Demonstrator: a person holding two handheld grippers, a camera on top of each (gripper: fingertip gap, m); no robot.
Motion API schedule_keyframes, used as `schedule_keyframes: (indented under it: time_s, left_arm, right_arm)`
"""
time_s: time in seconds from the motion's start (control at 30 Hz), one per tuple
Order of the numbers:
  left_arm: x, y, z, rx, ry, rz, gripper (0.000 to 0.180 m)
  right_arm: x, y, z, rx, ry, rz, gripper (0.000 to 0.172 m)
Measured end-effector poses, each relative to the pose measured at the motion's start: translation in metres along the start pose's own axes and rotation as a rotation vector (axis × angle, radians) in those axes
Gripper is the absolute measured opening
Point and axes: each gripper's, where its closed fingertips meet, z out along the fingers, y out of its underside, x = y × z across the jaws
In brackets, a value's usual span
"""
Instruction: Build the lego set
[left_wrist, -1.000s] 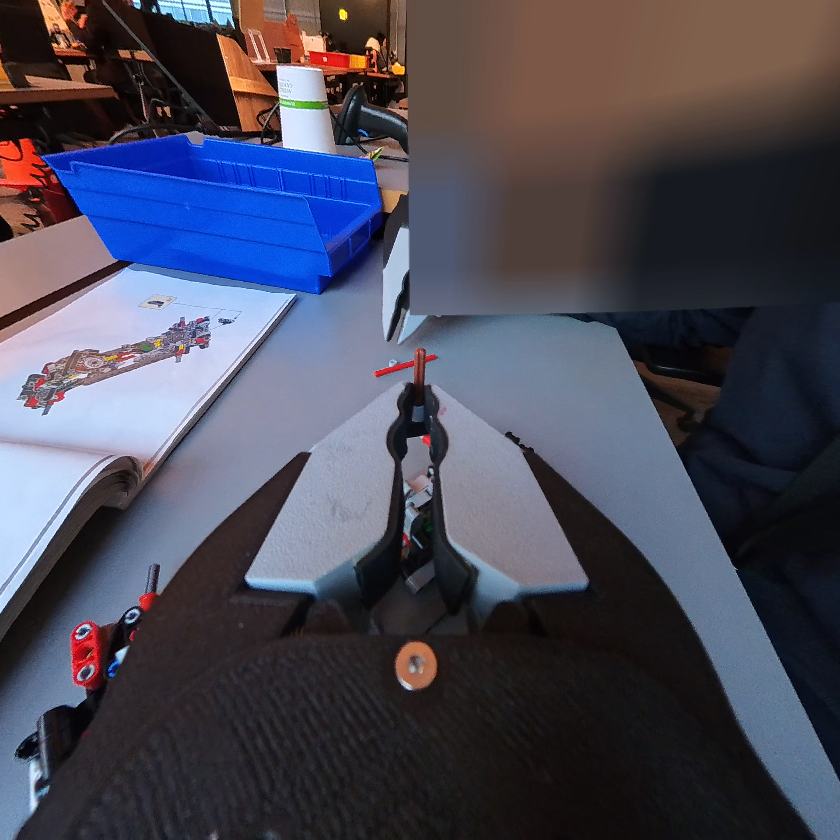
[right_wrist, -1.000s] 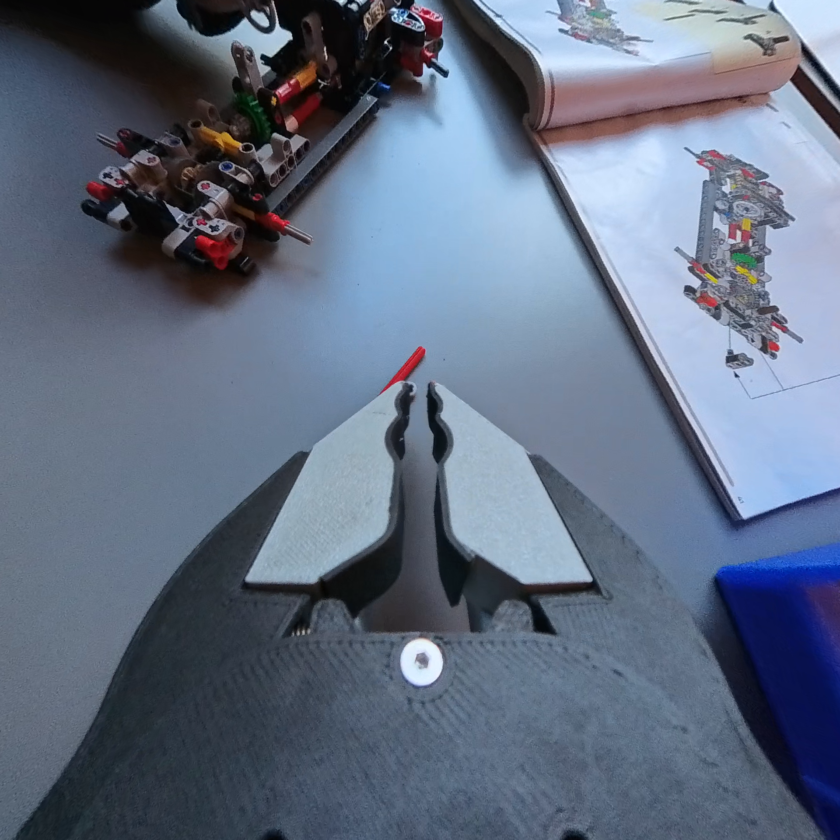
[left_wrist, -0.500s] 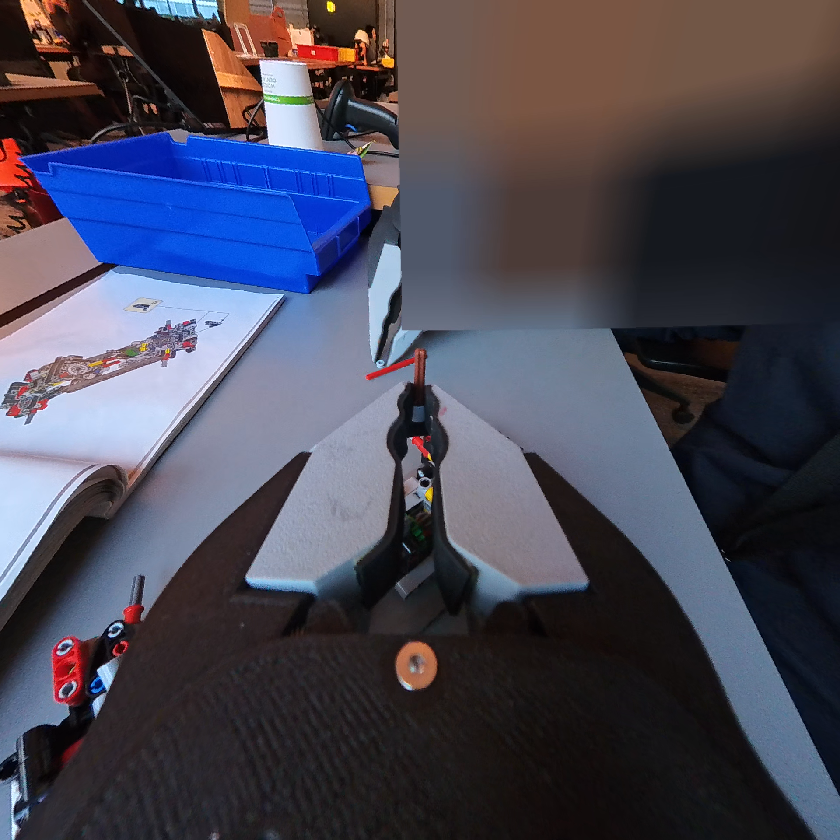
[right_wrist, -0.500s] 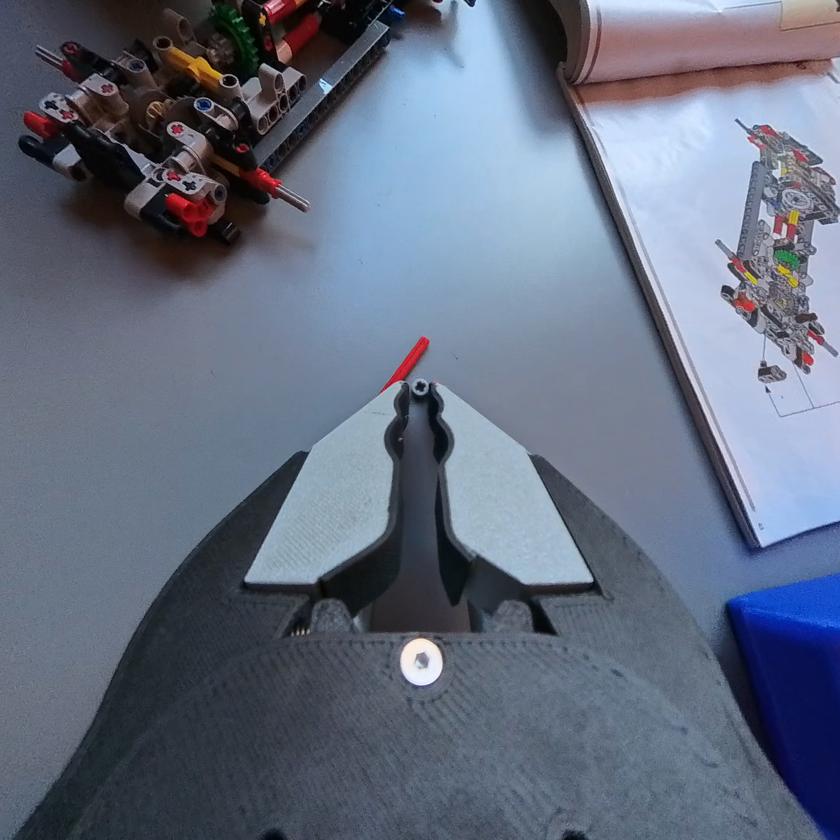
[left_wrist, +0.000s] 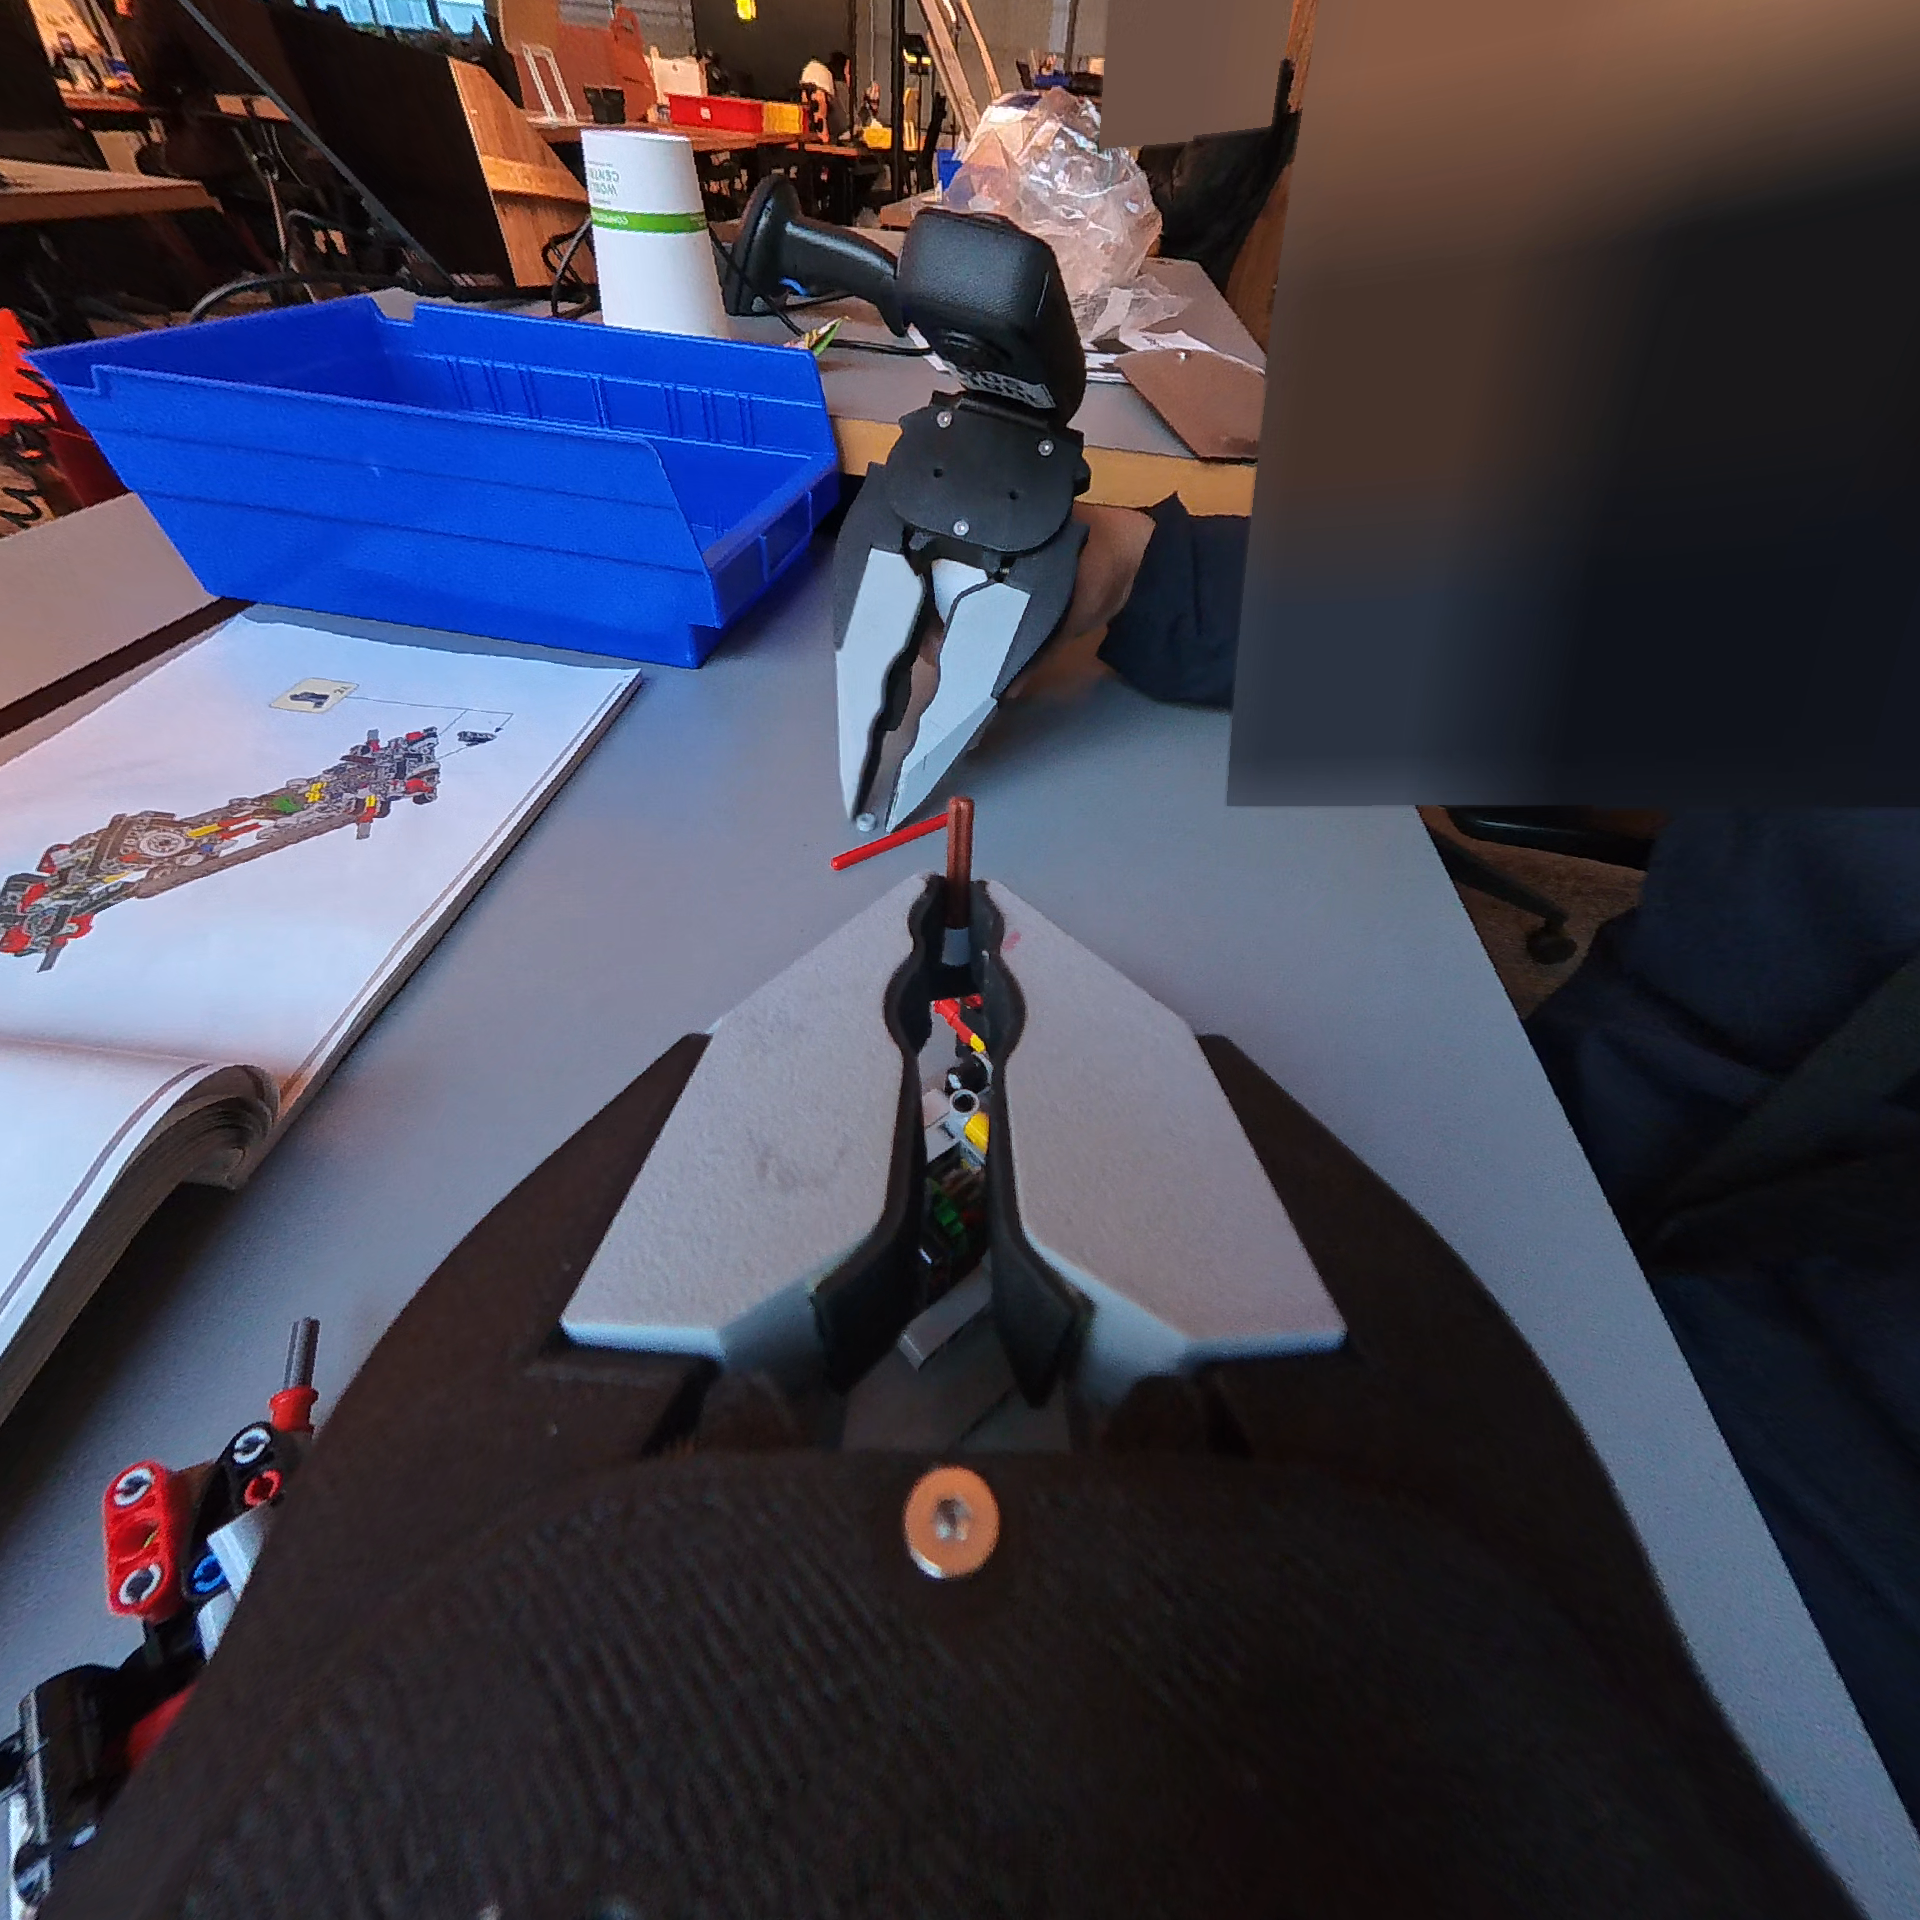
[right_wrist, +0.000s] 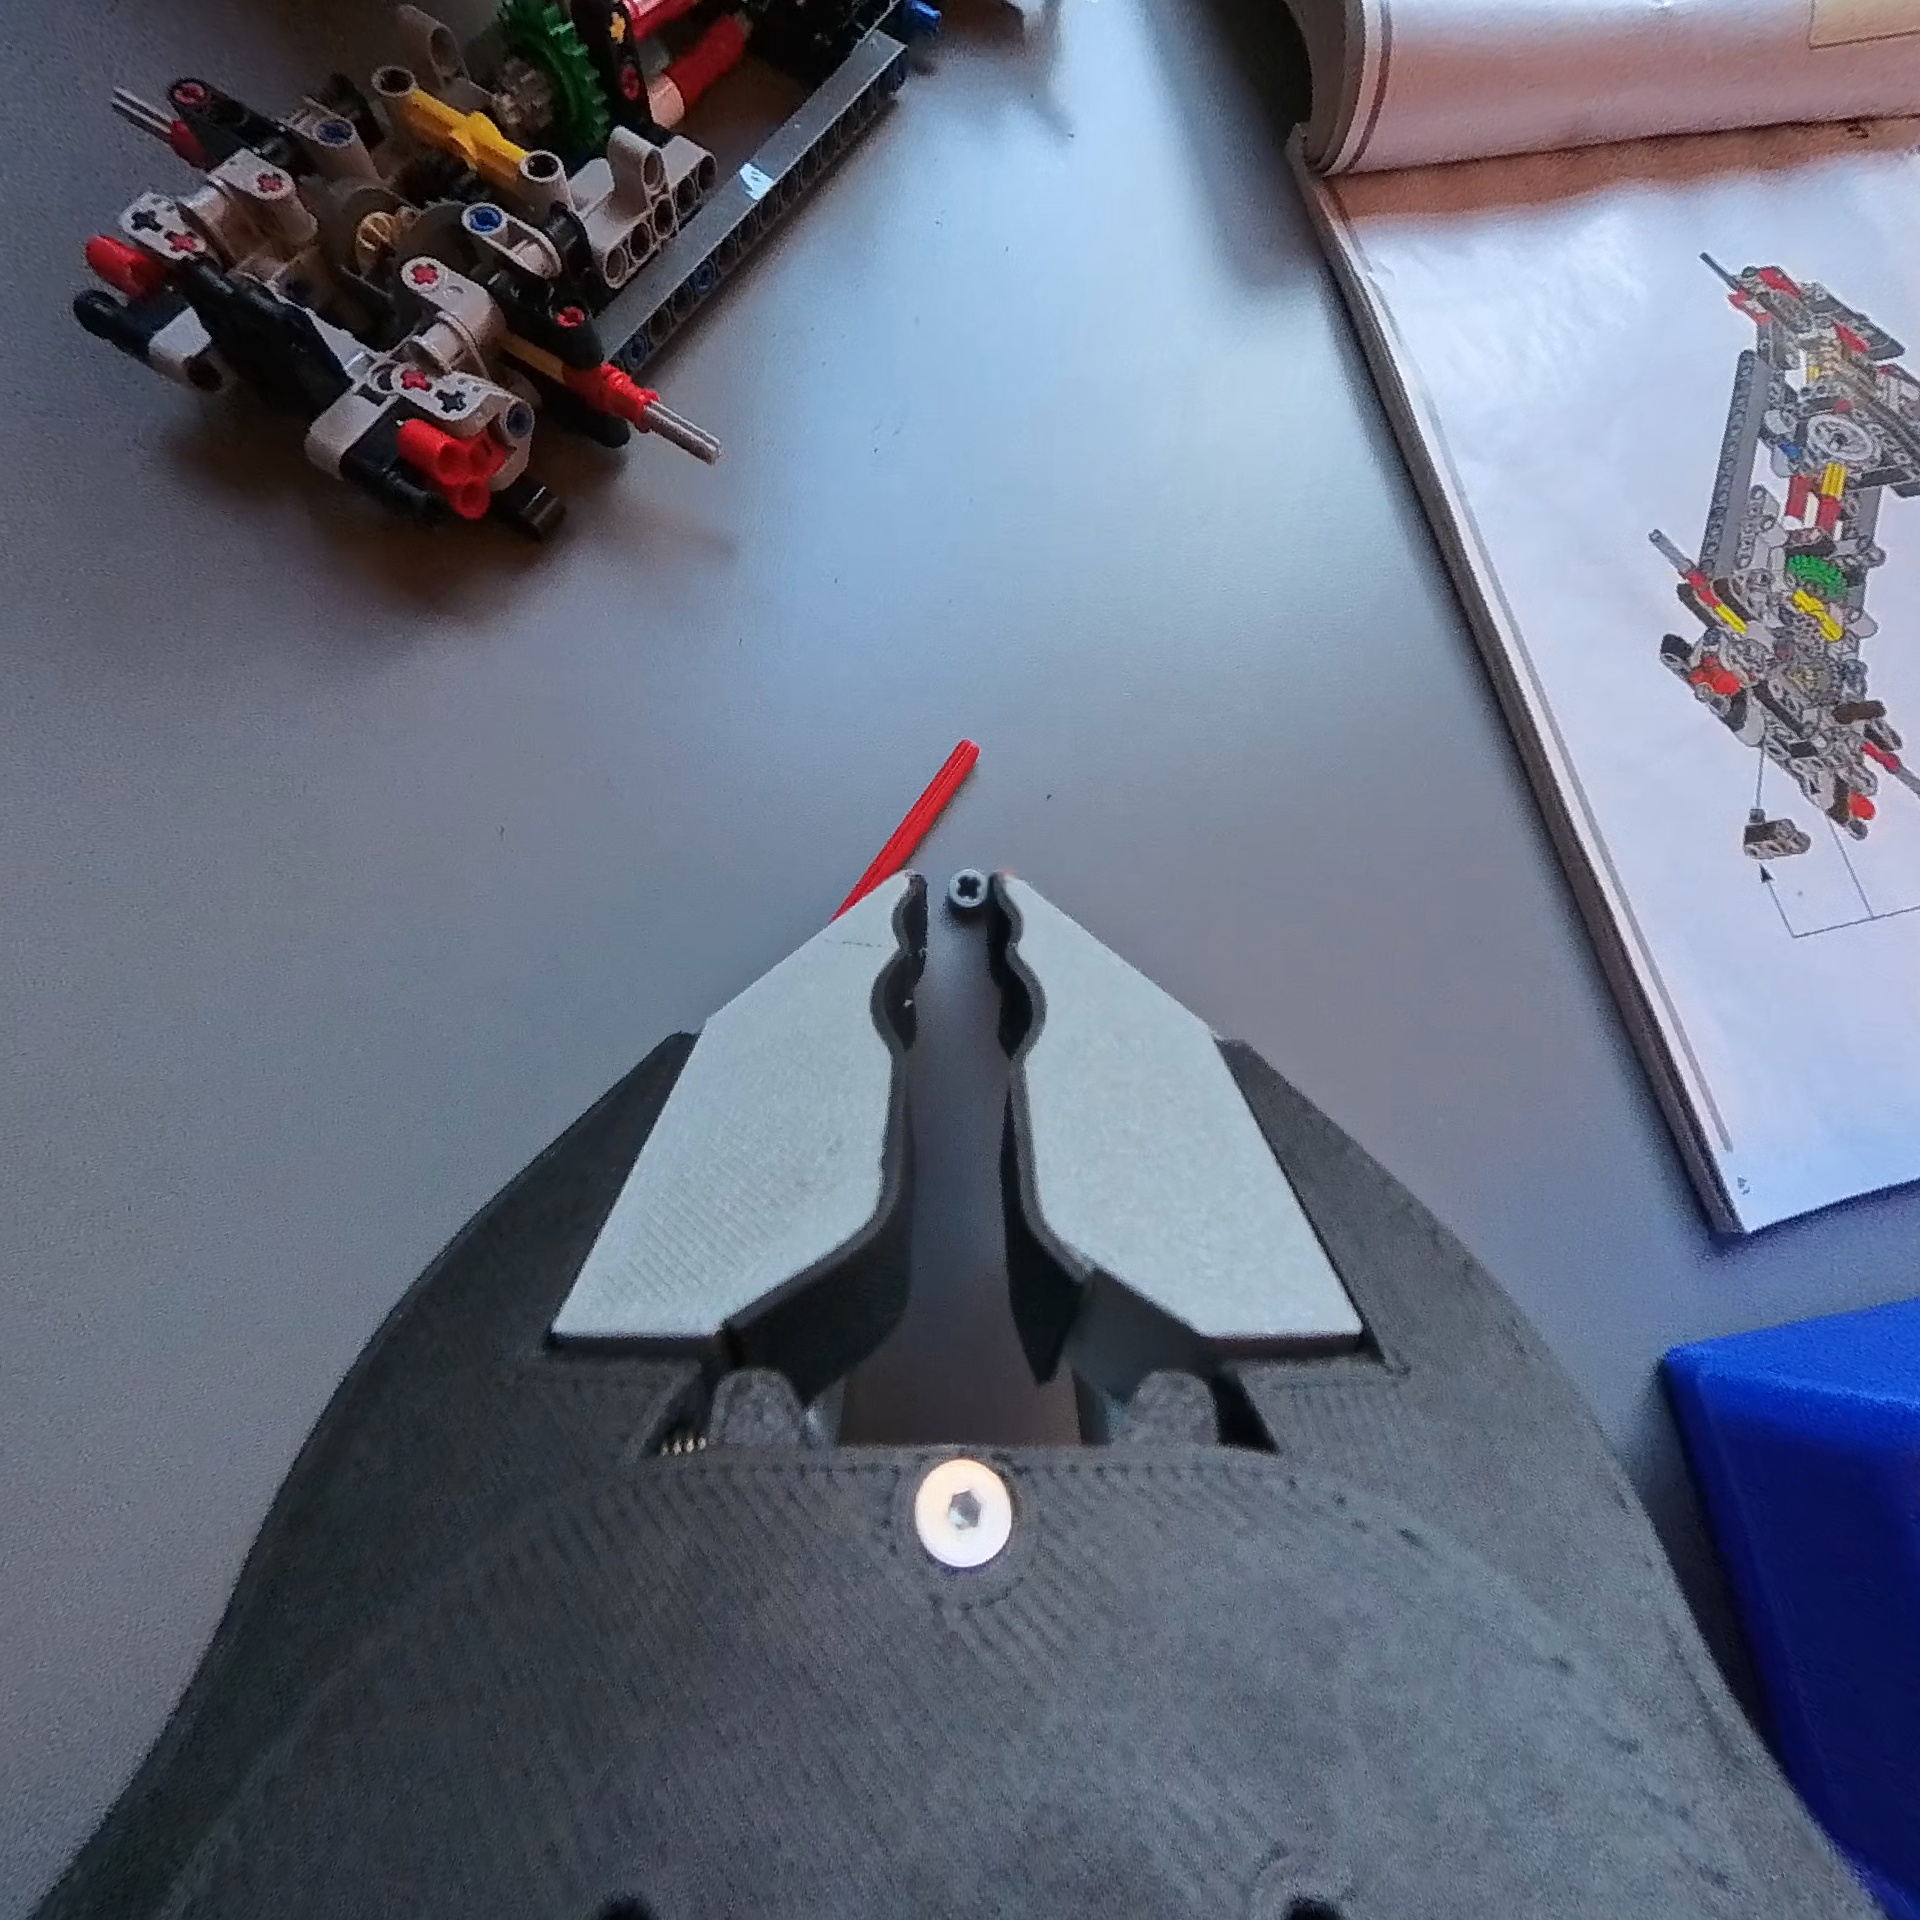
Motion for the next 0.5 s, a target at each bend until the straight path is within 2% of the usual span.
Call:
schedule_keyframes:
  time_s: [0.5]
  left_arm:
    - [-0.0007,0.001,0.0001,-0.004,0.0,-0.003,0.001]
  right_arm:
    - [-0.0007,0.0068,-0.0087,-0.011,-0.021,0.011,0.007]
